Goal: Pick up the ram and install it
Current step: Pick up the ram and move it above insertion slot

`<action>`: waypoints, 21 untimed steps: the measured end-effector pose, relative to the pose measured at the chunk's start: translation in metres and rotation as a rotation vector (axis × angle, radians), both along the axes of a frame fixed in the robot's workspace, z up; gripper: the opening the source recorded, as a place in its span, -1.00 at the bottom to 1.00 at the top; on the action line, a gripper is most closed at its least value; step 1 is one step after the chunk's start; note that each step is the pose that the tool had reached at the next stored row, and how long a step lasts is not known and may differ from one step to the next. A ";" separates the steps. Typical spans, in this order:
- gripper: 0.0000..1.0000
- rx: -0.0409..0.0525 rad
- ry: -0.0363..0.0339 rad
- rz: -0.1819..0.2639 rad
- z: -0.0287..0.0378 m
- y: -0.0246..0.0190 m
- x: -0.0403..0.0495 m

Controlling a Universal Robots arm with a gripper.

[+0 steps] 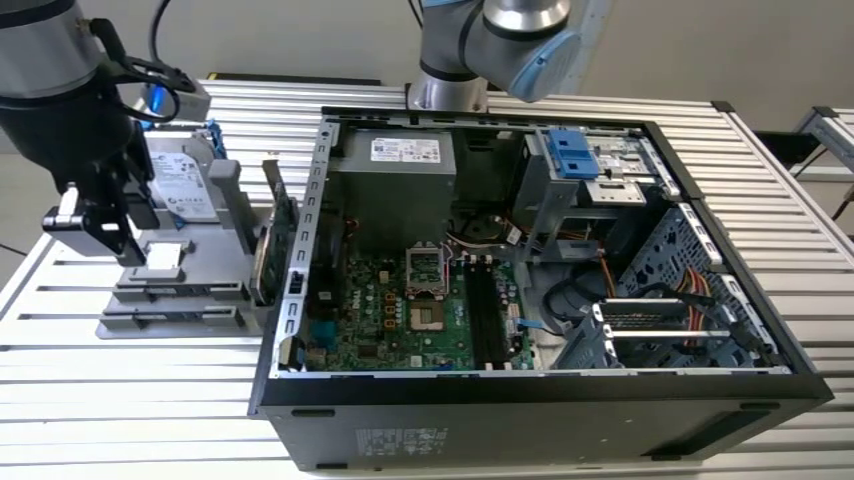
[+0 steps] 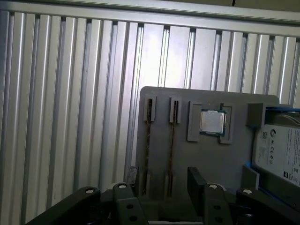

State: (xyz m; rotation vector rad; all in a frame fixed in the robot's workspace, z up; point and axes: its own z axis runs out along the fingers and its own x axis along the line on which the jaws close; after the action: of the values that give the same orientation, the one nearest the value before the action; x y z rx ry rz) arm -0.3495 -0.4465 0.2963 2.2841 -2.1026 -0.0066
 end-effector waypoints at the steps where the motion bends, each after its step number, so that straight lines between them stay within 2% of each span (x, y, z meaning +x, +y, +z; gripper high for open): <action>1: 1.00 -0.0001 0.0001 0.000 -0.0007 0.0000 0.0000; 13: 1.00 -0.0023 0.0000 -0.002 -0.0112 0.0000 0.0000; 21: 1.00 -0.0033 0.0001 -0.024 -0.0176 0.0001 0.0004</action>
State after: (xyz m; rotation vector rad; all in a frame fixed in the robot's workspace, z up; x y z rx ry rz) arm -0.3491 -0.4465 0.2787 2.2573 -2.1279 -0.0040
